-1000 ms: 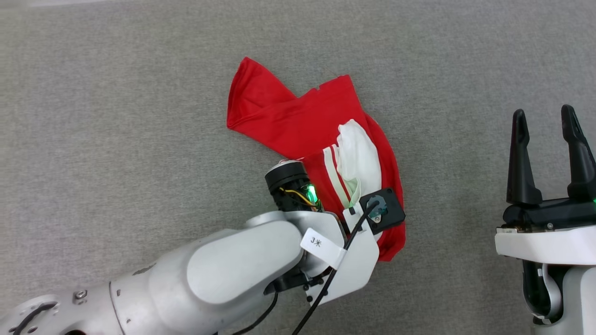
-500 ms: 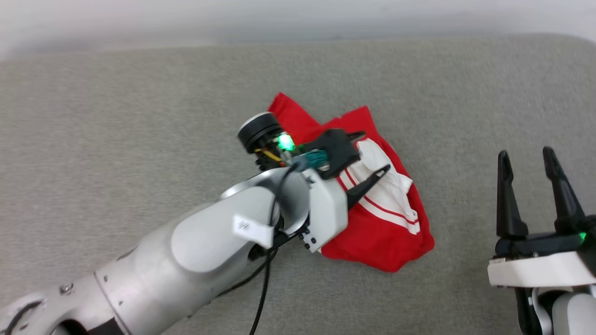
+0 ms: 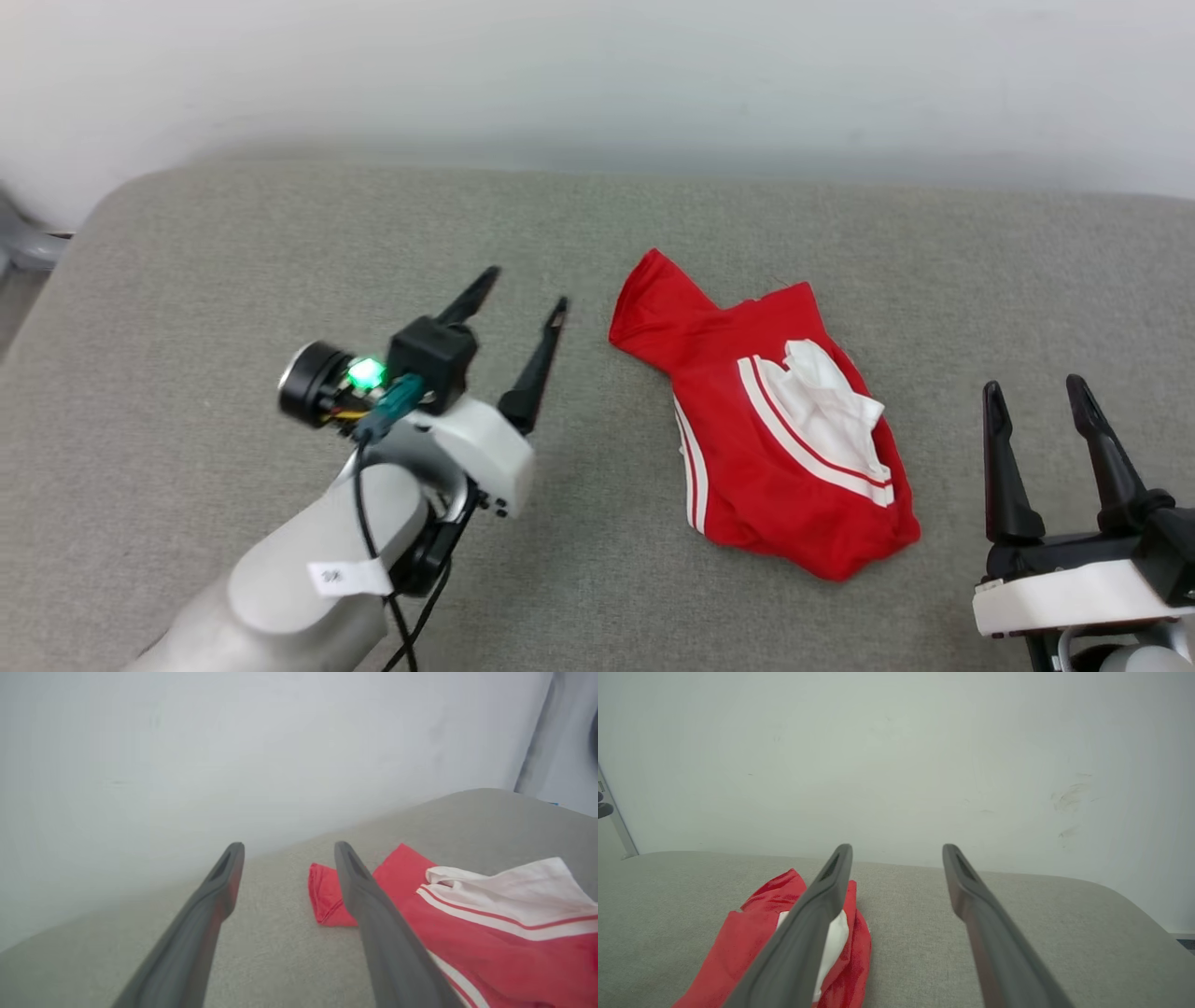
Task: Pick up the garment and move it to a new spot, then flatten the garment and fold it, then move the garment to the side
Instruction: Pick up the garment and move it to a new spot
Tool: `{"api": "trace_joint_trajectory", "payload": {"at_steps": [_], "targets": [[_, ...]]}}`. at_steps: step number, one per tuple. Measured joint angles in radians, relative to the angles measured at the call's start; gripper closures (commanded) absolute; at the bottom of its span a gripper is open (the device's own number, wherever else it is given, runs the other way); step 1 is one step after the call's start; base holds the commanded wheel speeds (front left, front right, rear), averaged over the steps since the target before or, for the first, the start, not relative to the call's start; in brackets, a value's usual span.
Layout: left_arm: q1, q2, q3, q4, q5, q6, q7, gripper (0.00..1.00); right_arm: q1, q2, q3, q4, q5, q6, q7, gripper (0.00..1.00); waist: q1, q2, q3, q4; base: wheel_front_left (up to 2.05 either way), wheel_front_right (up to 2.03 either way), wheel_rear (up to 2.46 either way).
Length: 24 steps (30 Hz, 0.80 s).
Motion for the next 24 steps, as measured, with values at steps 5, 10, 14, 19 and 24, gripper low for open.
{"api": "trace_joint_trajectory", "payload": {"at_steps": [5, 10, 14, 19, 24], "targets": [[0.141, 0.021, 0.169, -0.103, 0.07, 0.093, -0.002, 0.0, 0.019, 0.0, -0.001, 0.012, 0.0, 0.0, 0.0, 0.0, 0.0, 0.0, -0.033, 0.029, 0.0, 0.0, 0.0], [0.331, 0.013, 0.344, -0.192, 0.167, 0.139, -0.004, 0.0, 0.04, 0.0, 0.002, 0.028, 0.0, 0.0, 0.0, 0.0, 0.0, 0.0, -0.064, 0.046, 0.0, 0.0, 0.0], [0.458, -0.024, 0.466, -0.234, 0.238, 0.141, -0.004, 0.0, 0.048, 0.0, 0.0, 0.039, 0.0, 0.0, 0.0, 0.0, 0.0, 0.0, -0.084, 0.054, 0.0, 0.0, 0.0], [0.575, -0.092, 0.592, -0.258, 0.314, 0.105, -0.004, 0.0, 0.061, 0.0, 0.0, 0.054, 0.0, 0.0, 0.0, 0.0, 0.0, 0.0, -0.097, 0.057, 0.0, 0.0, 0.0], [0.658, -0.156, 0.675, -0.275, 0.399, 0.043, -0.004, 0.0, 0.07, 0.0, 0.002, 0.066, 0.002, 0.0, 0.0, 0.0, 0.0, 0.0, -0.108, 0.052, 0.0, 0.0, 0.0]]}}
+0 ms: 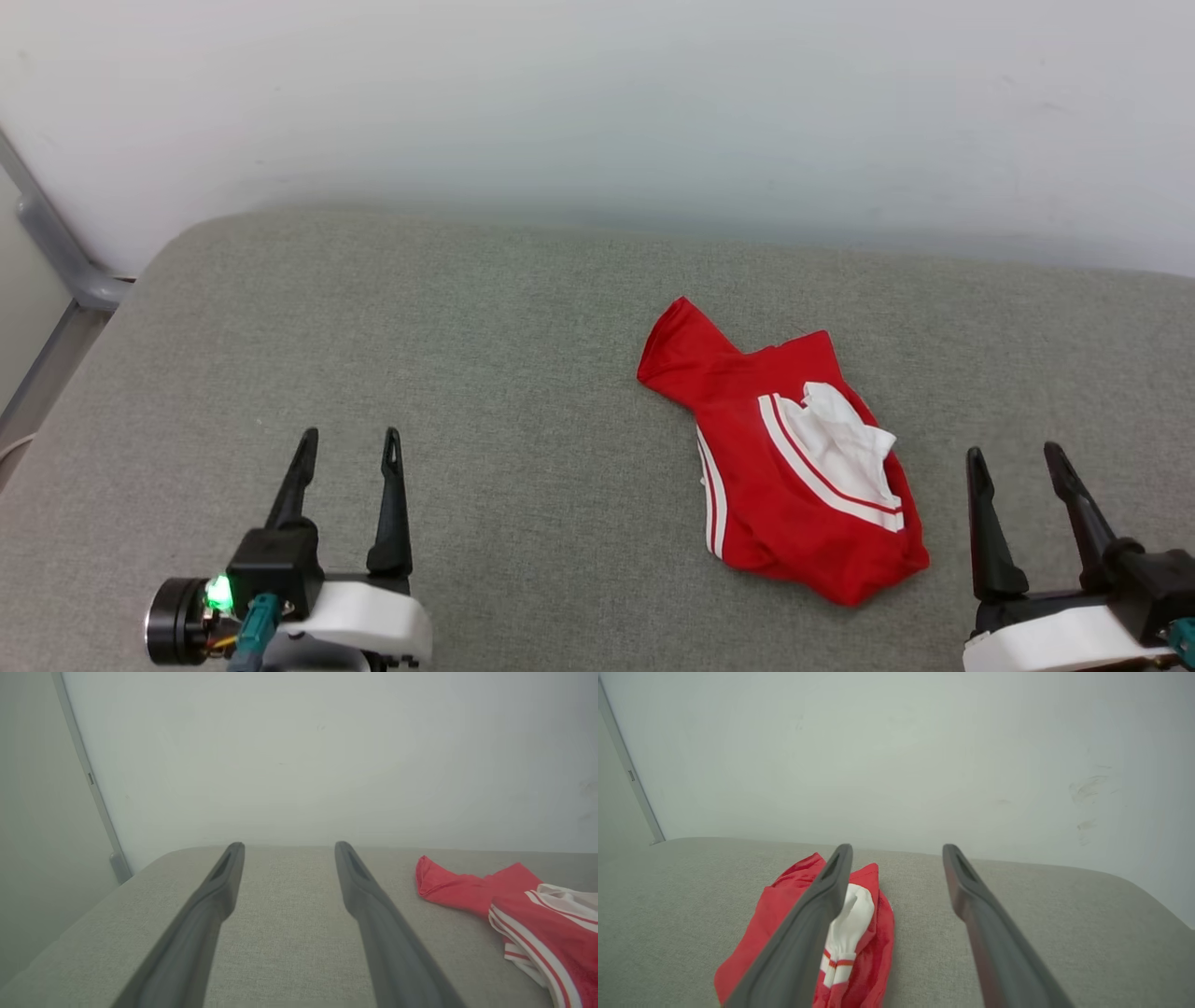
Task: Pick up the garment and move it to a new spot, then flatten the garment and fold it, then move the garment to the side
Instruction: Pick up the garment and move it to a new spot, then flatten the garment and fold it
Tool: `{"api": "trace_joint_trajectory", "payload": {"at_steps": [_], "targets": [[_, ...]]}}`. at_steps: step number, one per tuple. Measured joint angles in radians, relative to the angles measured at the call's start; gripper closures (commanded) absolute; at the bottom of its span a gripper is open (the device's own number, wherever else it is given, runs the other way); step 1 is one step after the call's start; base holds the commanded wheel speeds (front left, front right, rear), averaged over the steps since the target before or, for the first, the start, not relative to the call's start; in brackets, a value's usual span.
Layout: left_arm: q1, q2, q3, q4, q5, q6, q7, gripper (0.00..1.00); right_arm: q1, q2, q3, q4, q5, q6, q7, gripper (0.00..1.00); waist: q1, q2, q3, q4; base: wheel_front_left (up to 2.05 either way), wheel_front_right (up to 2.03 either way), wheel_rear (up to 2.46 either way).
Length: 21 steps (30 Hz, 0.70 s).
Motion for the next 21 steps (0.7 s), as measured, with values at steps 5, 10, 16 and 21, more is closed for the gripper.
{"api": "trace_joint_trajectory", "payload": {"at_steps": [5, 10, 16, 21], "targets": [[0.056, -0.051, 0.053, 0.016, 0.061, -0.065, 0.0, 0.0, 0.012, 0.0, 0.007, 0.014, 0.0, 0.0, 0.0, 0.0, 0.0, 0.0, -0.011, -0.007, 0.0, 0.0, 0.0], [0.087, -0.085, 0.098, 0.036, 0.111, -0.118, 0.0, 0.0, 0.022, 0.0, 0.011, 0.023, 0.0, 0.0, 0.0, 0.0, 0.0, 0.0, -0.015, -0.015, 0.0, 0.0, 0.0], [0.103, -0.119, 0.144, 0.052, 0.154, -0.161, 0.0, 0.0, 0.031, 0.0, 0.012, 0.026, 0.0, 0.0, 0.0, 0.0, 0.0, 0.0, -0.013, -0.021, 0.0, 0.0, 0.0], [0.108, -0.144, 0.172, 0.059, 0.182, -0.188, 0.0, 0.0, 0.032, 0.0, 0.012, 0.027, 0.0, 0.0, 0.0, 0.0, 0.0, 0.0001, -0.011, -0.023, 0.0, 0.0, 0.0]]}}
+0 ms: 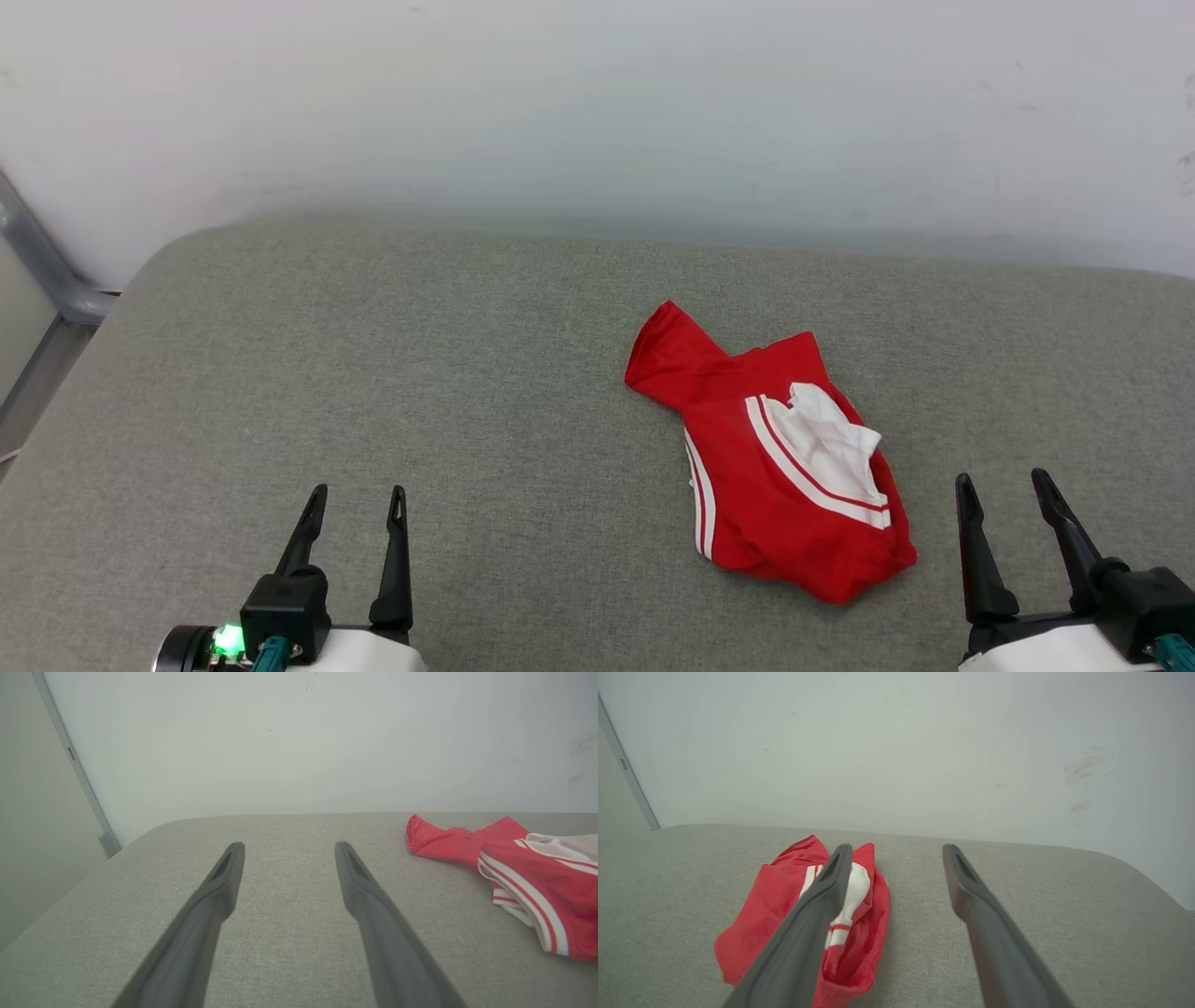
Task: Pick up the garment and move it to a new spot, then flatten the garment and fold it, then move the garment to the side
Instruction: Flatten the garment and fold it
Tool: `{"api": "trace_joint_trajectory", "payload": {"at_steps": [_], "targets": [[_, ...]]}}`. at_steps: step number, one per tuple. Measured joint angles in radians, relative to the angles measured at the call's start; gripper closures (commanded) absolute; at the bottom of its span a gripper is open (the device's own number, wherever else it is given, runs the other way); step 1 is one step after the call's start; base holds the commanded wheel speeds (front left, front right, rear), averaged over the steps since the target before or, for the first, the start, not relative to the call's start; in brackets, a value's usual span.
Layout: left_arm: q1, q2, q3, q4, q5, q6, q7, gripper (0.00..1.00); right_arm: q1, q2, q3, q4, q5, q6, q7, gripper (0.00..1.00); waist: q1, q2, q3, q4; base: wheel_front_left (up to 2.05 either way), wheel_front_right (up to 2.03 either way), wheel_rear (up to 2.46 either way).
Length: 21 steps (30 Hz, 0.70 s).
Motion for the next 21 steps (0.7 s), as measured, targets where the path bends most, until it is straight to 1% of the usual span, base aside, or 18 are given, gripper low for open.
{"api": "trace_joint_trajectory", "payload": {"at_steps": [9, 21], "targets": [[0.004, -0.026, 0.035, 0.011, 0.037, -0.033, 0.0, 0.0, 0.001, 0.0, 0.0, 0.003, 0.0, 0.0, 0.0, 0.0, 0.0, 0.0, -0.002, -0.001, 0.0, 0.0, 0.0], [0.007, -0.044, 0.058, 0.025, 0.064, -0.057, 0.0, 0.0, 0.002, 0.0, 0.0, 0.007, 0.0, 0.0, 0.0, 0.0, 0.0001, 0.0, -0.005, 0.001, 0.0, 0.0, 0.0]]}}
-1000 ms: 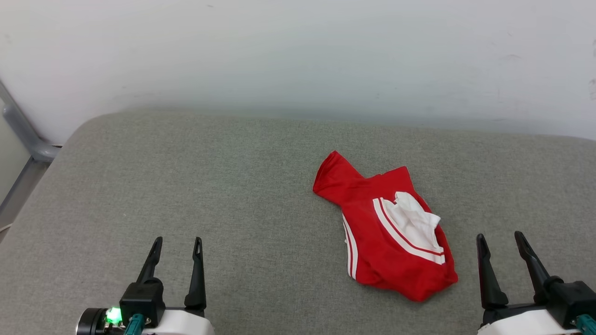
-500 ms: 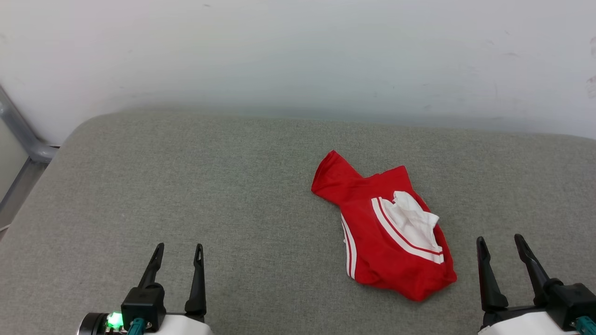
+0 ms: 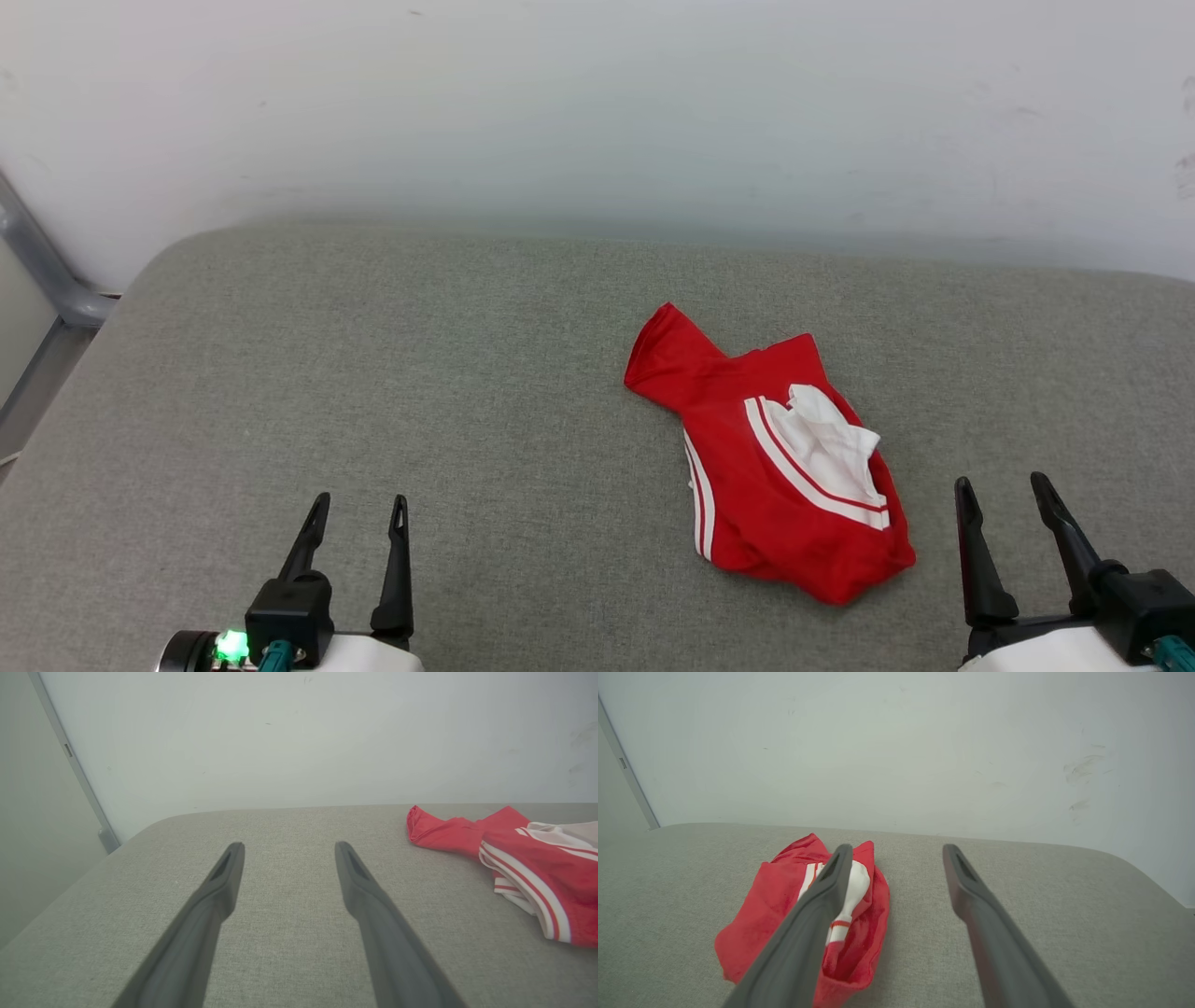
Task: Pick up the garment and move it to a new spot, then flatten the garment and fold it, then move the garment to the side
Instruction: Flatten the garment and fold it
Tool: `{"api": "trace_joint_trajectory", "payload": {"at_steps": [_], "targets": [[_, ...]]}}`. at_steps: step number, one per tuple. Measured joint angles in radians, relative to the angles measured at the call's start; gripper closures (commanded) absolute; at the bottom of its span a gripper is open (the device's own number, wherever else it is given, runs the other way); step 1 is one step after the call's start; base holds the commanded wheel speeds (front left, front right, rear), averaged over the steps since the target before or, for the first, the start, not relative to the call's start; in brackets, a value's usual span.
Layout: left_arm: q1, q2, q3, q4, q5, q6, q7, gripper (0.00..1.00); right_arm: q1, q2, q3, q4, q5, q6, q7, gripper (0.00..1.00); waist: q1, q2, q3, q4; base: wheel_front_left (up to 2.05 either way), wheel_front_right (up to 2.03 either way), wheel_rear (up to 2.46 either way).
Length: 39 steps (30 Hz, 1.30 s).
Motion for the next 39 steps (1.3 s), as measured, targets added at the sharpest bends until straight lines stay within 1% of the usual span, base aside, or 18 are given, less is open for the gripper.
{"api": "trace_joint_trajectory", "payload": {"at_steps": [6, 9, 14, 17, 18, 20, 22, 24, 27, 30, 32, 34, 36, 39], "targets": [[0.001, -0.007, 0.009, 0.002, 0.009, -0.005, 0.0, 0.0, -0.002, 0.0, -0.011, -0.002, -0.003, 0.0, 0.0, 0.0, 0.0001, 0.0, -0.002, -0.001, 0.0, 0.0, 0.0], [0.001, -0.01, 0.01, 0.003, 0.011, -0.012, 0.0, 0.0, -0.017, 0.0, -0.028, -0.021, -0.023, 0.0, 0.0, 0.0, 0.0001, 0.0, -0.001, 0.001, 0.0, 0.0, 0.0], [0.0, -0.014, 0.01, 0.004, 0.016, -0.013, 0.0, 0.0, -0.118, 0.0, -0.041, -0.081, -0.072, 0.0, 0.0, 0.0, 0.0001, 0.0, 0.005, 0.006, 0.0, 0.0, 0.0], [-0.002, -0.018, 0.008, 0.004, 0.016, -0.017, 0.0, 0.0, -0.203, -0.002, -0.023, -0.105, -0.117, 0.0, 0.0, 0.0, 0.0001, 0.0, 0.011, 0.009, 0.0, 0.0, 0.0], [-0.003, -0.019, 0.007, 0.004, 0.017, -0.018, 0.0, 0.0, -0.23, -0.008, -0.009, -0.097, -0.117, 0.0, 0.0, 0.0, 0.0, 0.0, 0.013, 0.011, 0.0, 0.0, 0.0], [-0.005, -0.021, 0.005, 0.005, 0.017, -0.021, 0.0, 0.0, -0.28, -0.04, 0.029, -0.067, -0.117, 0.0, 0.0, 0.0, 0.0001, 0.0, 0.016, 0.015, 0.0, 0.0, 0.0], [-0.006, -0.023, 0.004, 0.007, 0.017, -0.021, 0.0, 0.0, -0.337, -0.093, 0.075, -0.015, -0.109, 0.0, 0.002, 0.0, 0.0001, 0.0, 0.019, 0.018, 0.0, 0.0, 0.0], [-0.006, -0.025, 0.003, 0.008, 0.017, -0.022, 0.0, 0.0, -0.387, -0.143, 0.132, 0.035, -0.081, 0.0, 0.059, 0.0, 0.0002, 0.0, 0.022, 0.021, 0.0, 0.0, 0.0], [-0.007, -0.029, 0.005, 0.005, 0.017, -0.022, 0.0, 0.0, -0.481, -0.211, 0.231, 0.063, -0.009, 0.0, 0.172, 0.0, 0.0001, 0.0, 0.036, 0.022, 0.0, 0.0, 0.0], [-0.015, -0.034, 0.004, 0.002, 0.016, -0.022, 0.0, 0.0, -0.548, -0.289, 0.338, 0.099, 0.081, 0.0, 0.324, 0.0, 0.0001, 0.0, 0.056, 0.024, 0.0, 0.0, 0.0], [-0.026, -0.035, 0.004, 0.0, 0.016, -0.026, 0.0, 0.0, -0.578, -0.33, 0.407, 0.121, 0.161, 0.0, 0.441, 0.0, 0.0001, 0.0, 0.069, 0.025, 0.0, 0.0, 0.0], [-0.036, -0.037, 0.002, -0.001, 0.016, -0.029, 0.0, 0.0, -0.604, -0.383, 0.488, 0.134, 0.217, 0.0, 0.555, 0.0, 0.0002, 0.0, 0.084, 0.028, 0.0, 0.0, 0.0], [-0.048, -0.039, 0.001, -0.002, 0.016, -0.03, 0.0, 0.0, -0.623, -0.425, 0.55, 0.142, 0.303, 0.0, 0.658, 0.0, 0.0001, 0.0, 0.098, 0.033, 0.0, 0.0, 0.0], [-0.06, -0.04, 0.002, -0.005, 0.016, -0.03, 0.0, 0.0, -0.653, -0.485, 0.646, 0.14, 0.383, 0.001, 0.786, 0.0, 0.0002, 0.0, 0.122, 0.04, 0.0, 0.0, 0.0]]}}
